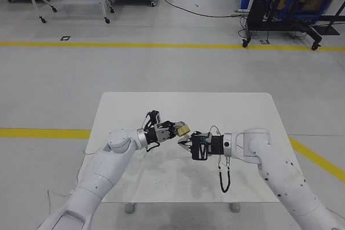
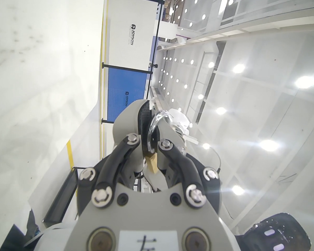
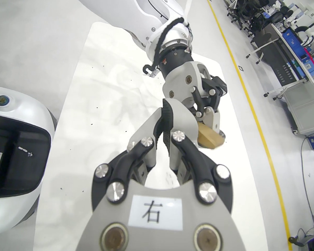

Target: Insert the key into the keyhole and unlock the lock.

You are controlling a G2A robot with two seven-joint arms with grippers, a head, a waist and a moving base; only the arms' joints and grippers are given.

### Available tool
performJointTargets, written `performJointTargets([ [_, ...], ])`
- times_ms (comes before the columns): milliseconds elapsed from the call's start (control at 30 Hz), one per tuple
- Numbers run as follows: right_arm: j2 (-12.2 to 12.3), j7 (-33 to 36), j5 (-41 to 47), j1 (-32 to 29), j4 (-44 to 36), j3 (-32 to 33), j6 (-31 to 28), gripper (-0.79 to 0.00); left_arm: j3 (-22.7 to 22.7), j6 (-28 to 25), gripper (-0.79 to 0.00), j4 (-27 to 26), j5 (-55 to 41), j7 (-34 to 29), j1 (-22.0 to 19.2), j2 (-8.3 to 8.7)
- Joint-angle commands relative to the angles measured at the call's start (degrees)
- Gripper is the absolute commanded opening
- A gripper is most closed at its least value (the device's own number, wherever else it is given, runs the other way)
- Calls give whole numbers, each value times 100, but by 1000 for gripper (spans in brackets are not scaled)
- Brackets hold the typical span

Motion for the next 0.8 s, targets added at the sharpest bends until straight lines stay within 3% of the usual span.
performJointTargets([
  [0, 28, -33, -210, -58, -195, 88, 71, -785, -48, -63, -785, -2, -24, 108, 17, 1],
  [33, 49, 4, -390, -127, -326, 170, 206, -757, -72, -129, -785, -15, 0, 187, 24, 2],
  [67, 65, 91, -583, -190, -466, 229, 350, -643, -82, -180, -785, -30, 30, 240, 33, 2],
  [100, 76, 188, -738, -241, -563, 263, 470, -582, -88, -225, -785, -43, 74, 283, 35, 4],
  [233, 93, 571, -1292, -599, -994, 298, 1201, -502, -116, -414, -785, -147, 252, 555, 107, 8],
  [400, 42, 1231, -1835, -703, -1214, -51, 1719, -489, -186, -372, -785, -197, 195, 656, 171, 10],
  [767, -51, 1547, -2482, -766, -1299, -456, 2450, -502, -201, -290, -785, -216, 197, 692, 198, -7],
])
